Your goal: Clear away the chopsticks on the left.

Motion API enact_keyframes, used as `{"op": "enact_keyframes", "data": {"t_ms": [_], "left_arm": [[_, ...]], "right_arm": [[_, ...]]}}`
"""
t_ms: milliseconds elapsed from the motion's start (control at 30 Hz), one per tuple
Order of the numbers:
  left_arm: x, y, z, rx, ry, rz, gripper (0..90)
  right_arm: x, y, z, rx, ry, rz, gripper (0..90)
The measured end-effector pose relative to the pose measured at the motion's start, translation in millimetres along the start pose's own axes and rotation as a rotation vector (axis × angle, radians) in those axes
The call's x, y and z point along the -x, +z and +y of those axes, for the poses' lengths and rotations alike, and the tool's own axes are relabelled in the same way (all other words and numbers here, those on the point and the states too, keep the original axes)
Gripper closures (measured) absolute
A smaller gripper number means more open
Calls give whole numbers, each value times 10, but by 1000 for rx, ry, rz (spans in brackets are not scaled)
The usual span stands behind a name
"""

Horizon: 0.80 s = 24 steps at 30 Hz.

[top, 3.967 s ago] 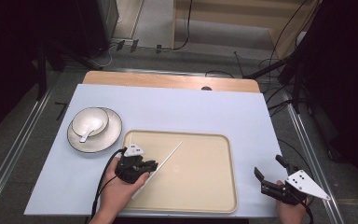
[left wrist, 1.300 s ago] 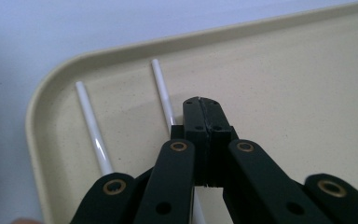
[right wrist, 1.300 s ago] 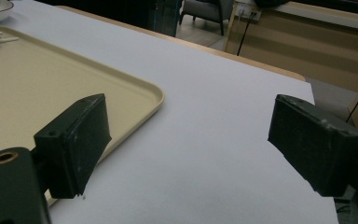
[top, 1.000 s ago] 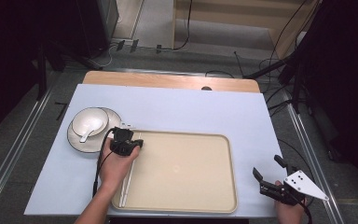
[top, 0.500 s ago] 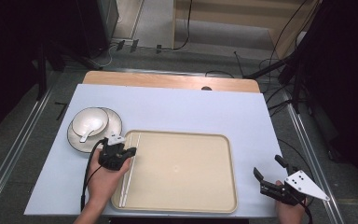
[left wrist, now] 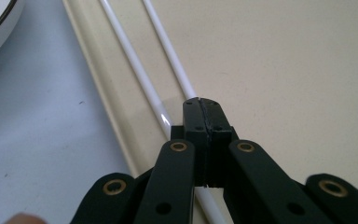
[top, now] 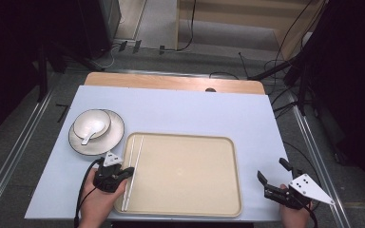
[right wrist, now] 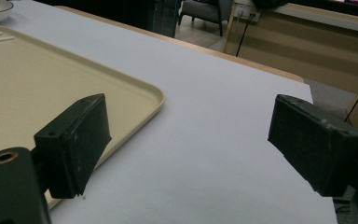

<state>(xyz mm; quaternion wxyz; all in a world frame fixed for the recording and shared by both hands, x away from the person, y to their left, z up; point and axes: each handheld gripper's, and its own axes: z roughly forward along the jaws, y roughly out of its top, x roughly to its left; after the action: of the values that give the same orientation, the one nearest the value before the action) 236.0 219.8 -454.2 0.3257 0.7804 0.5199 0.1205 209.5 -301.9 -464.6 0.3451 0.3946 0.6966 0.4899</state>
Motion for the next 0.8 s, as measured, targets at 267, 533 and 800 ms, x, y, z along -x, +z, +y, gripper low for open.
{"op": "enact_keyframes", "data": {"t_ms": [267,533,800], "left_arm": [[12,-39,-46,-2,3,-6,900],[16,-86,-108,-2,1,-18,900],[60,-110,-174,-14,2,-30,900]], "right_arm": [[5,2,-6,-3,2,-1,130],[6,4,-9,-2,3,-1,130],[-2,8,-6,-2,-1,1,130]]}}
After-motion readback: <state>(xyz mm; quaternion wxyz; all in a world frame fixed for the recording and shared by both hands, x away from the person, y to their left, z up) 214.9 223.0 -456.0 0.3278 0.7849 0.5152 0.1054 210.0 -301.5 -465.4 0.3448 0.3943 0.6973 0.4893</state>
